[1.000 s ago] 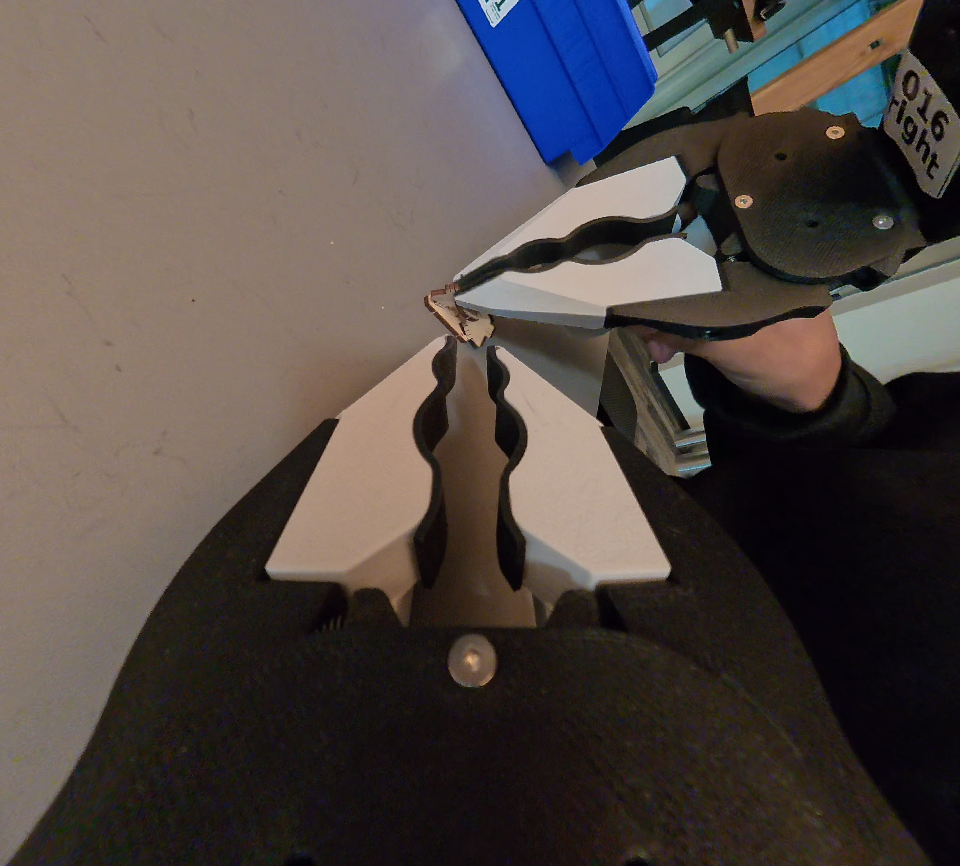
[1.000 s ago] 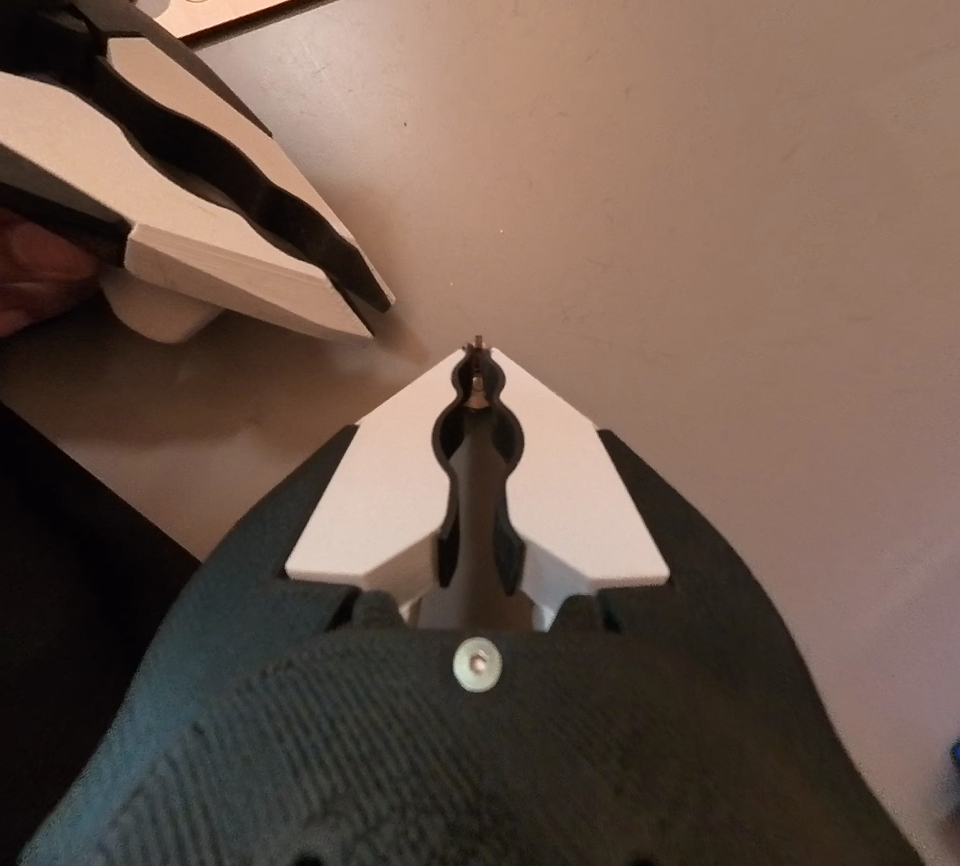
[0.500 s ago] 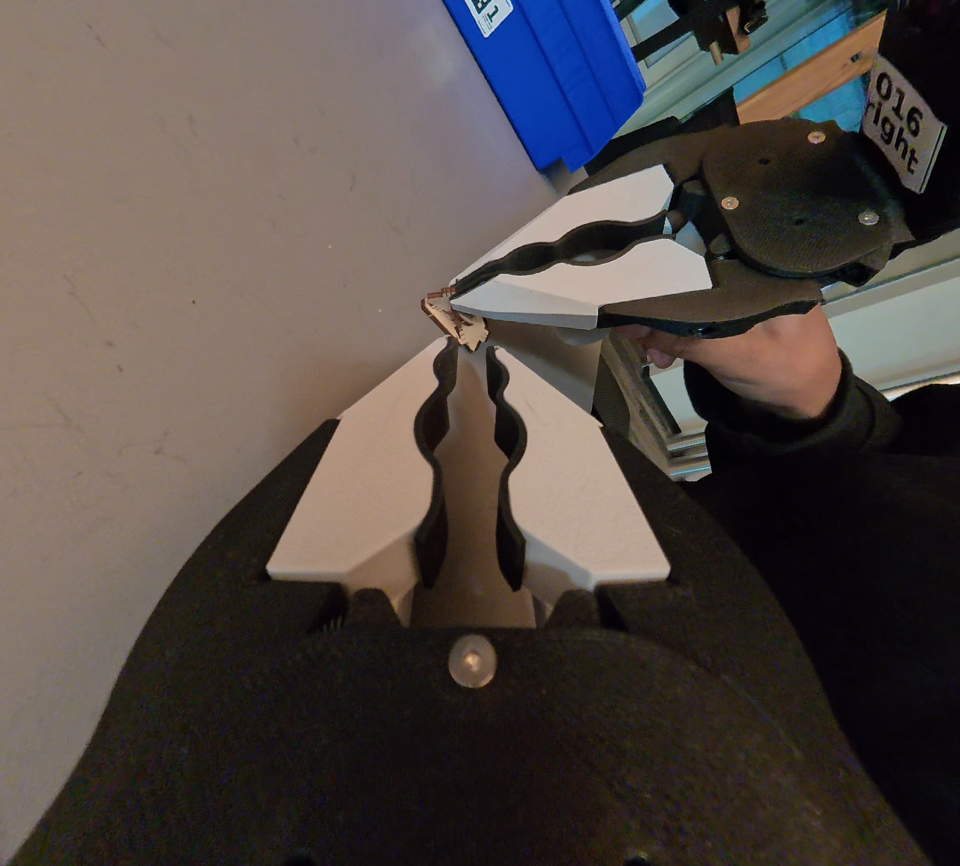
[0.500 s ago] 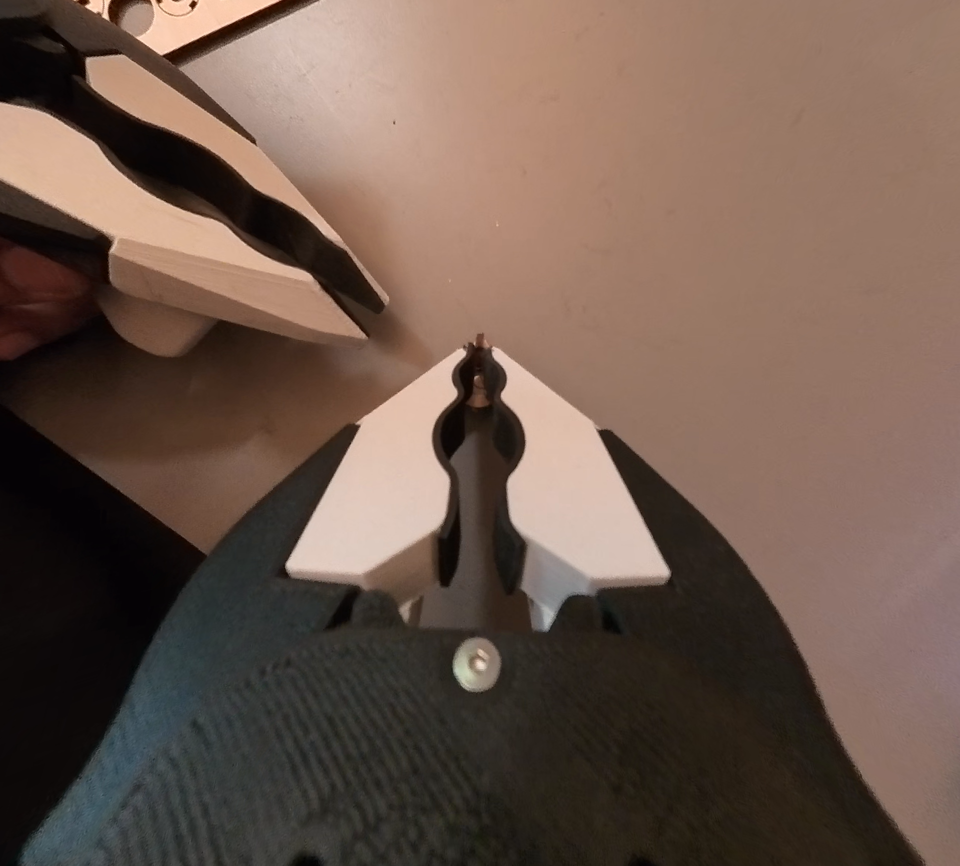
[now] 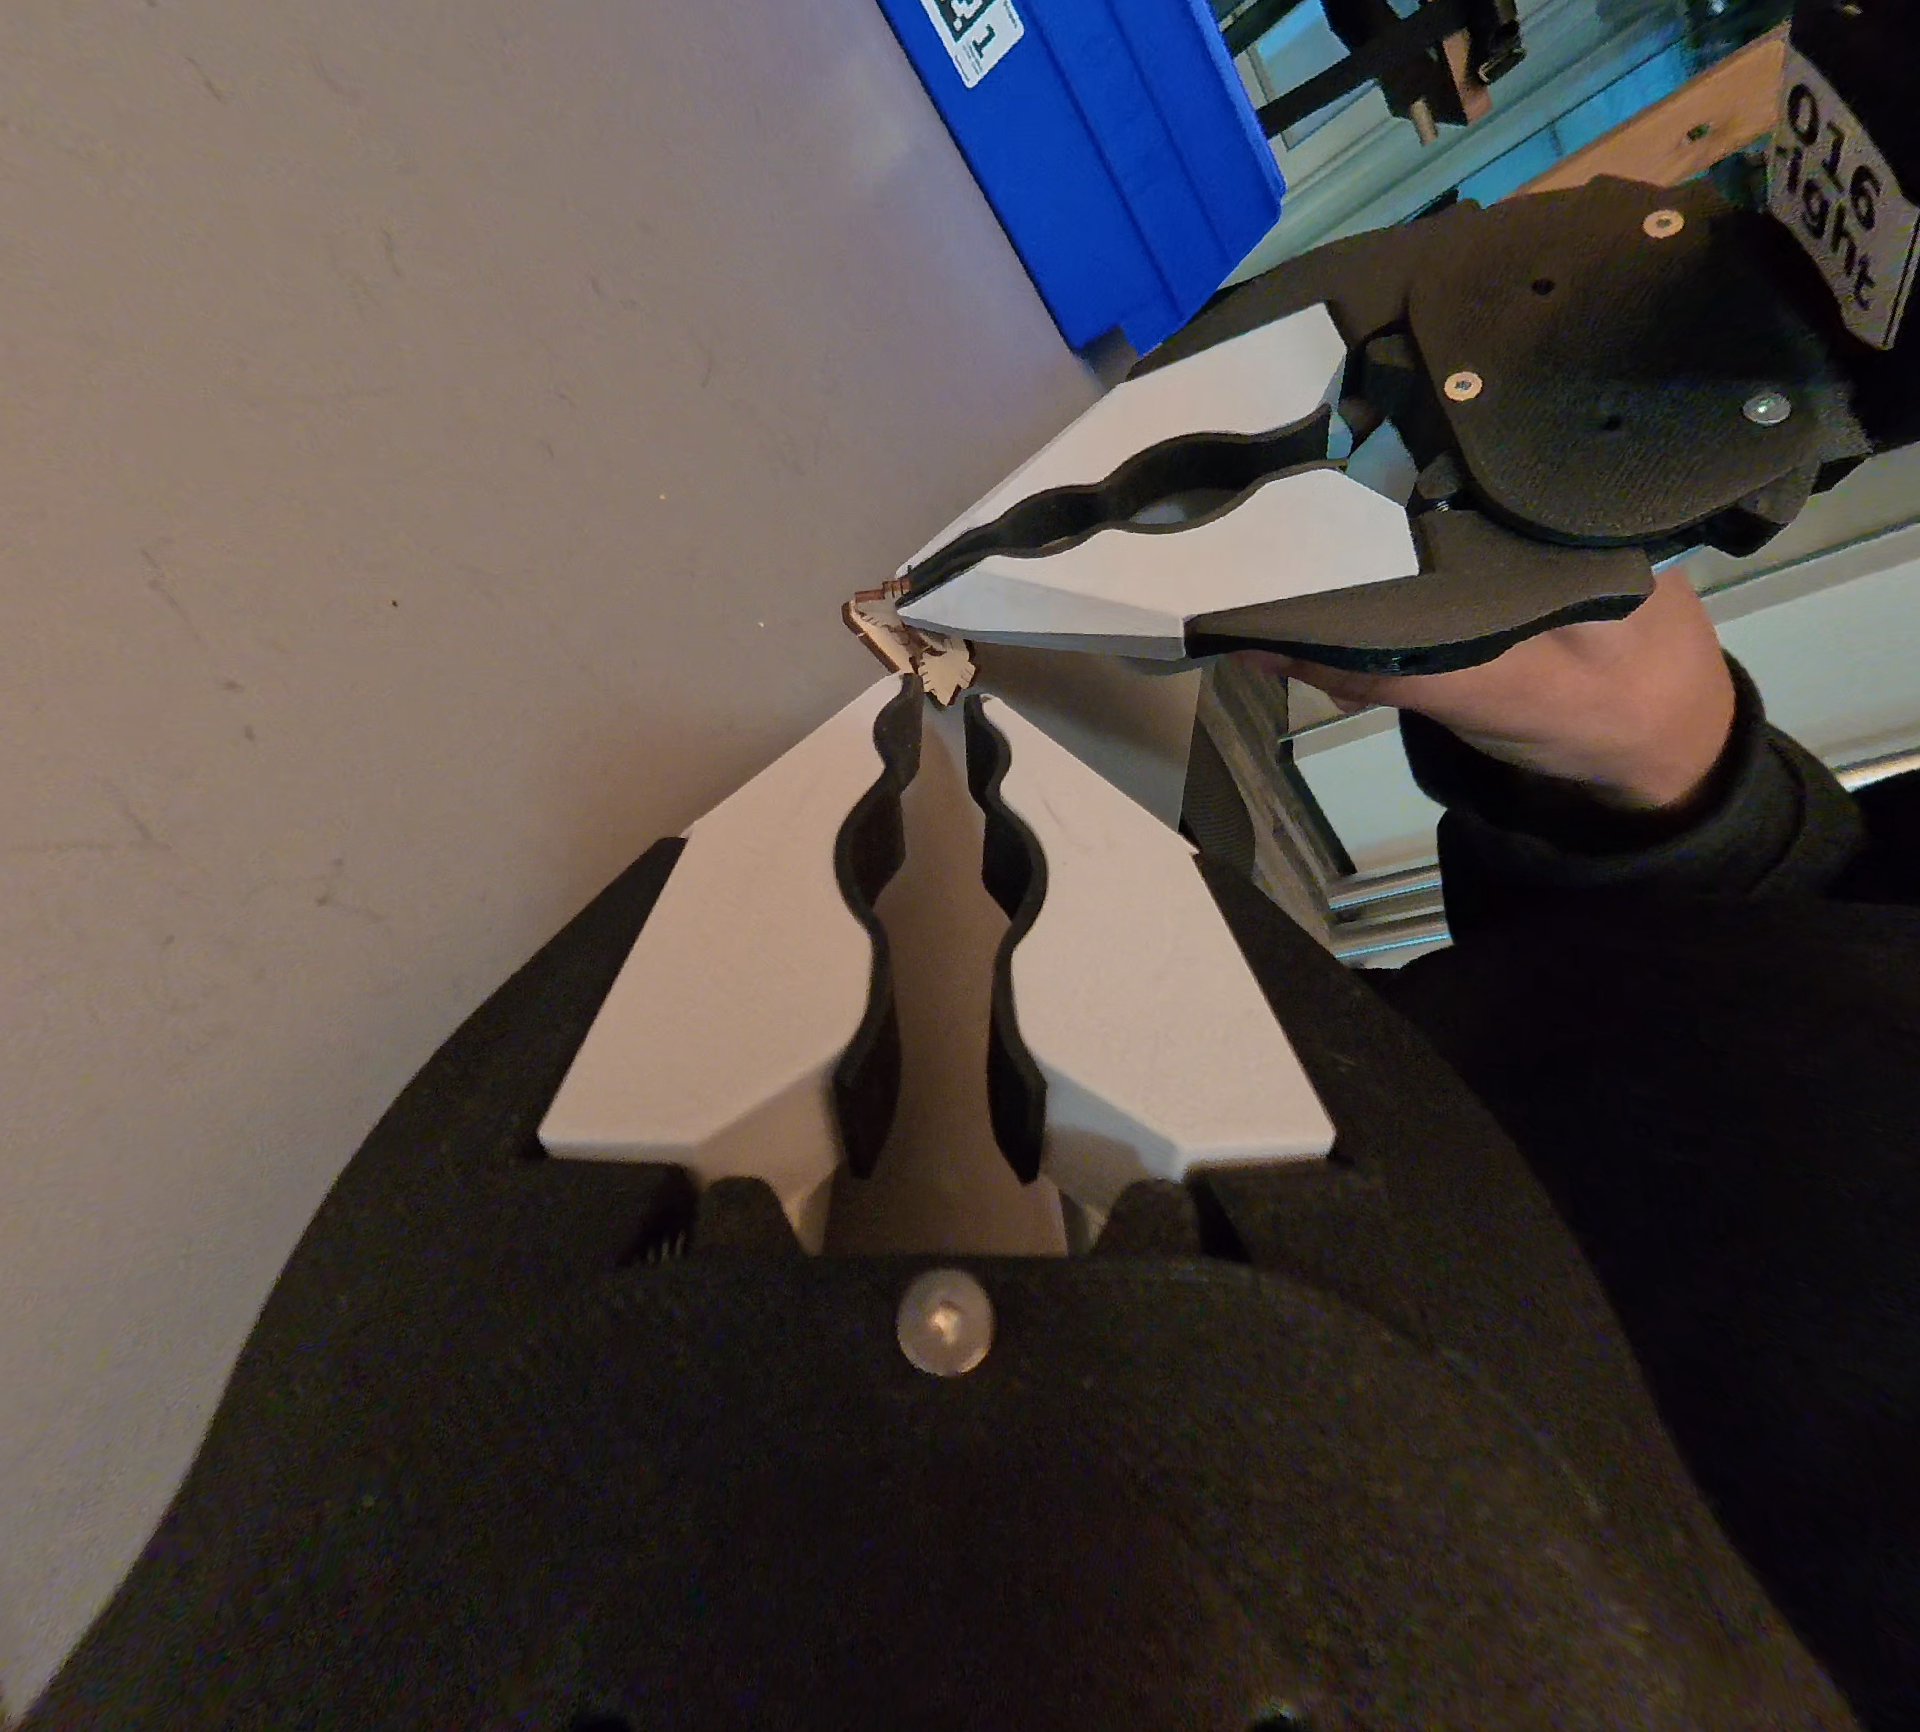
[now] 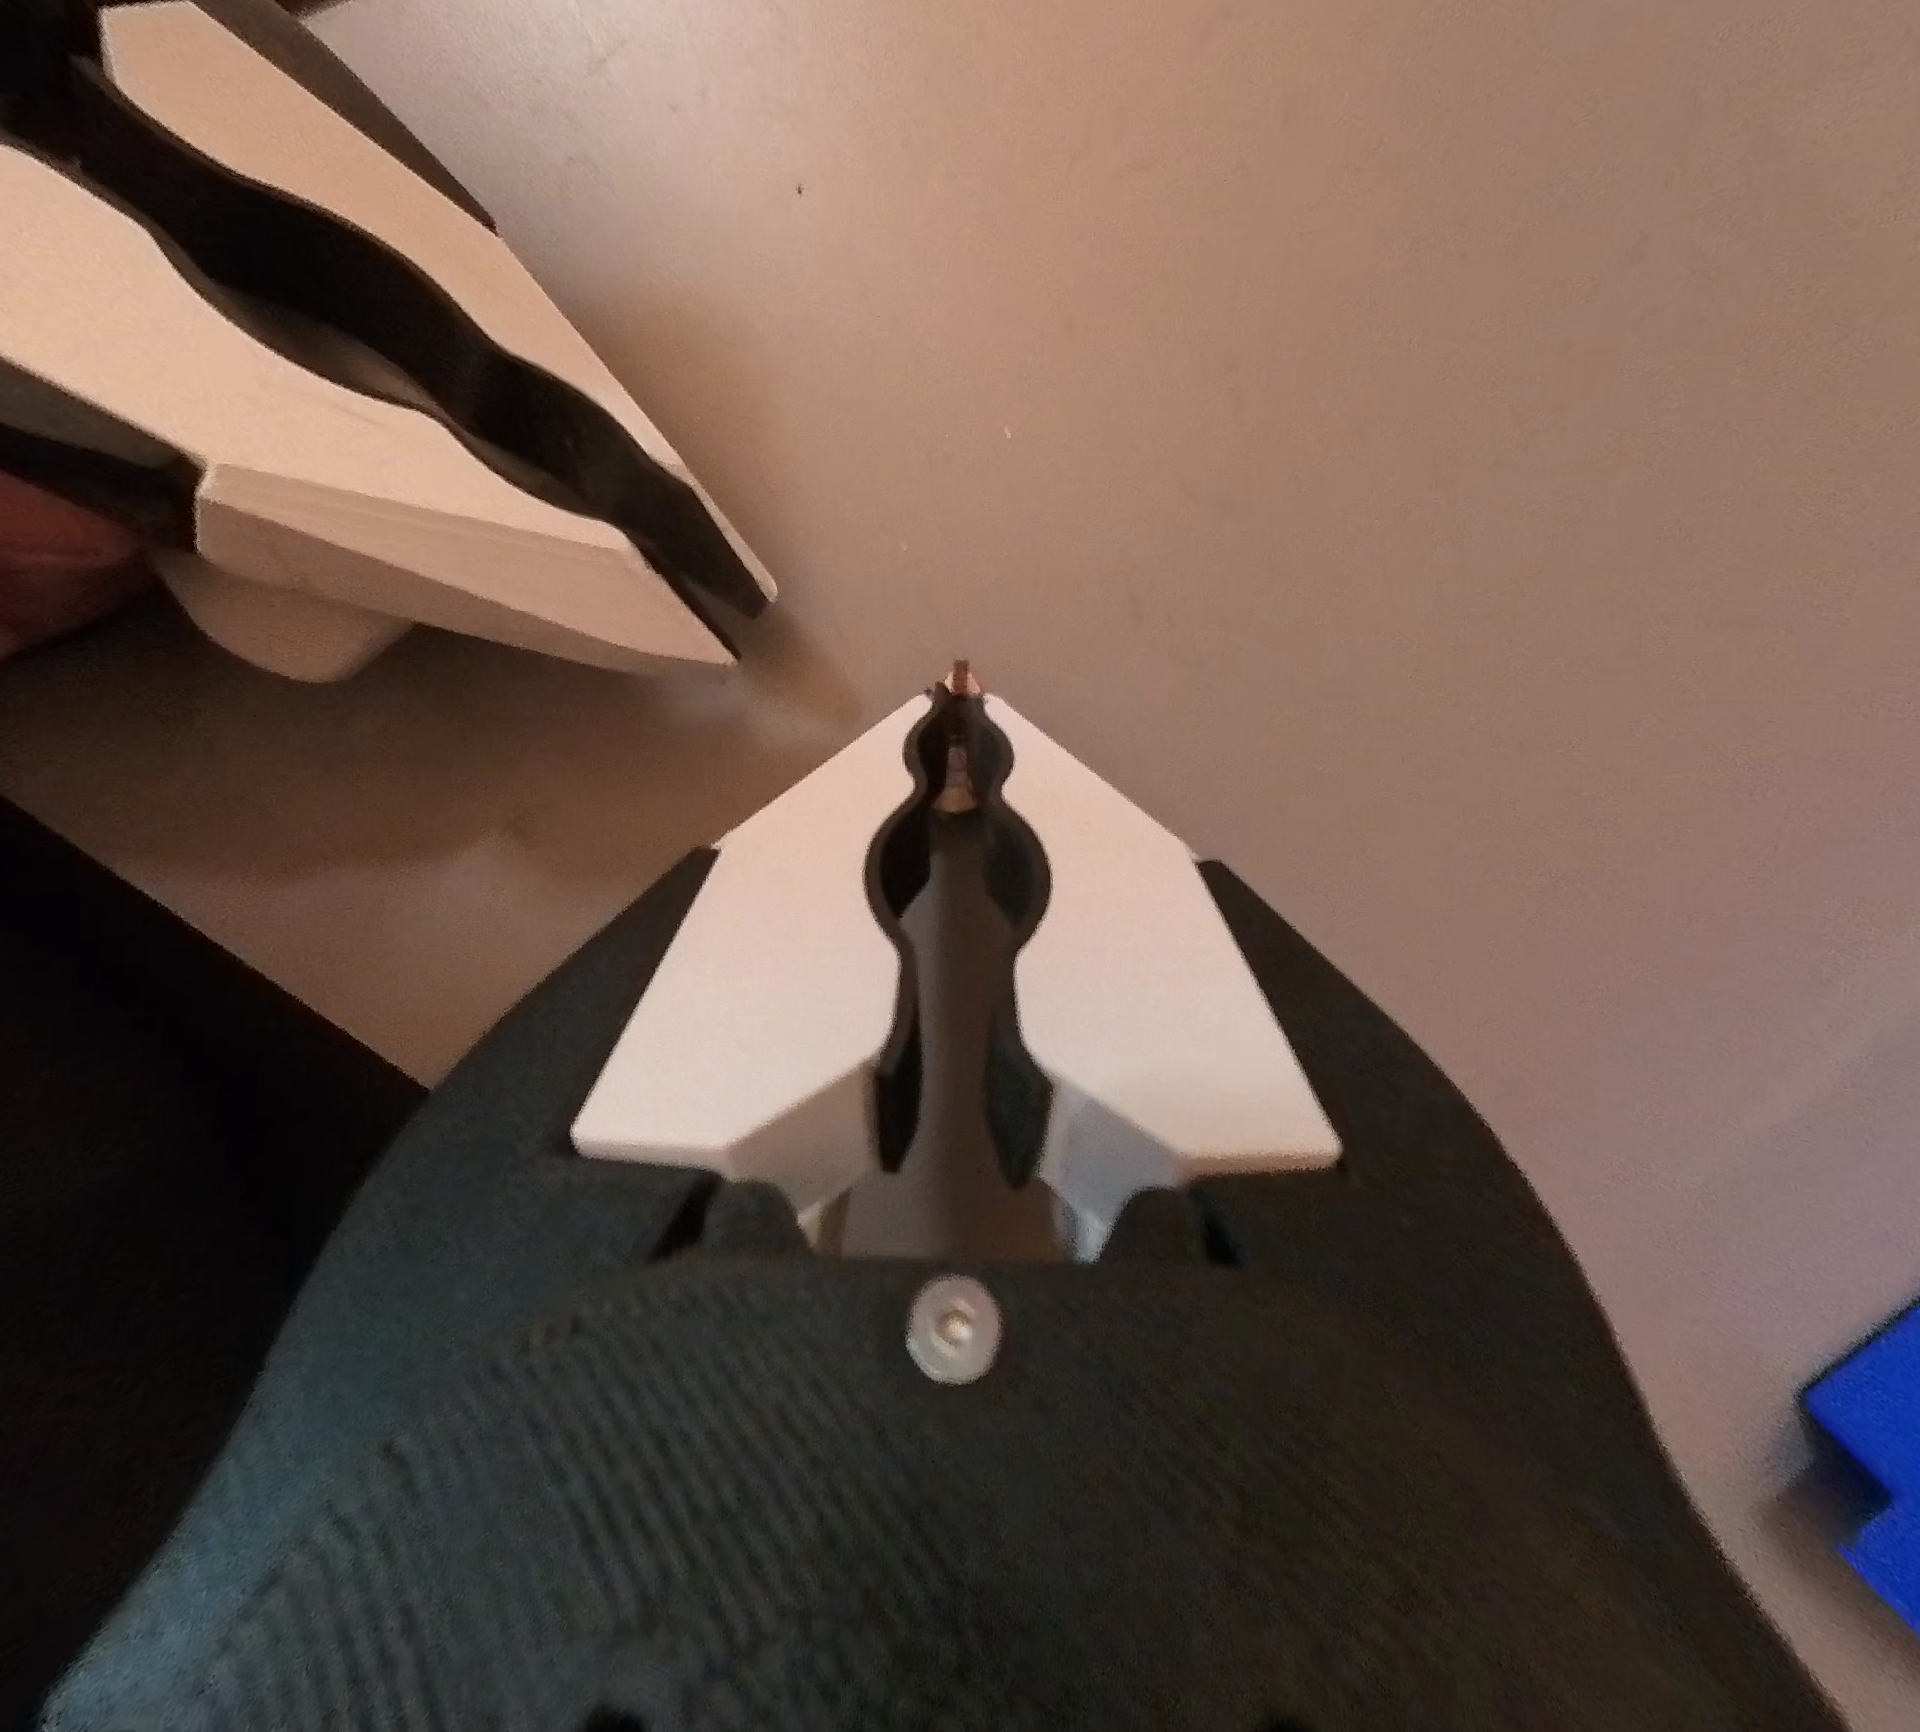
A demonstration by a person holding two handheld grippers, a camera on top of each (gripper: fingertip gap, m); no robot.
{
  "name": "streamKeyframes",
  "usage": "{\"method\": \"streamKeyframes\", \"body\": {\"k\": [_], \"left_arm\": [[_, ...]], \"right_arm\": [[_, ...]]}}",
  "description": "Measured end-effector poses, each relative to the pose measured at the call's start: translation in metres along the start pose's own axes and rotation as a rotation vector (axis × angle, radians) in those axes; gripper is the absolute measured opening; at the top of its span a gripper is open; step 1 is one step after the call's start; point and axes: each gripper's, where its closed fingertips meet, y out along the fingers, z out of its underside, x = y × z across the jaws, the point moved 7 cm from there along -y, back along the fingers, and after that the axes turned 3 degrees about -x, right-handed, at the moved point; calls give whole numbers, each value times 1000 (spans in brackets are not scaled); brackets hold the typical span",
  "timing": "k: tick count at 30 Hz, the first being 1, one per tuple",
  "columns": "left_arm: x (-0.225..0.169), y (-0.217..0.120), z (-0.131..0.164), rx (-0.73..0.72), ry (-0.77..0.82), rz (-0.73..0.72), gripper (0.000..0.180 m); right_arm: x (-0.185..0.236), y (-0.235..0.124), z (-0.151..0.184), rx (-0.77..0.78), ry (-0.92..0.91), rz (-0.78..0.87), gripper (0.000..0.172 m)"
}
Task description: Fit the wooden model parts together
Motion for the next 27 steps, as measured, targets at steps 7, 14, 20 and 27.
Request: {"method": "streamKeyframes", "body": {"k": [7, 14, 20, 27], "left_arm": [[0, -1, 0, -6, -1, 8, 5], [-1, -4, -2, -31, -1, 22, 1], [4, -18, -11, -129, 31, -24, 0], [5, -20, -12, -124, 34, -17, 0]], "right_arm": [[0, 1, -6, 98, -30, -14, 1], [-3, 4, -11, 202, -34, -57, 0], [-4, 7, -18, 320, -56, -87, 0], [-4, 9, -22, 397, -65, -90, 0]]}}
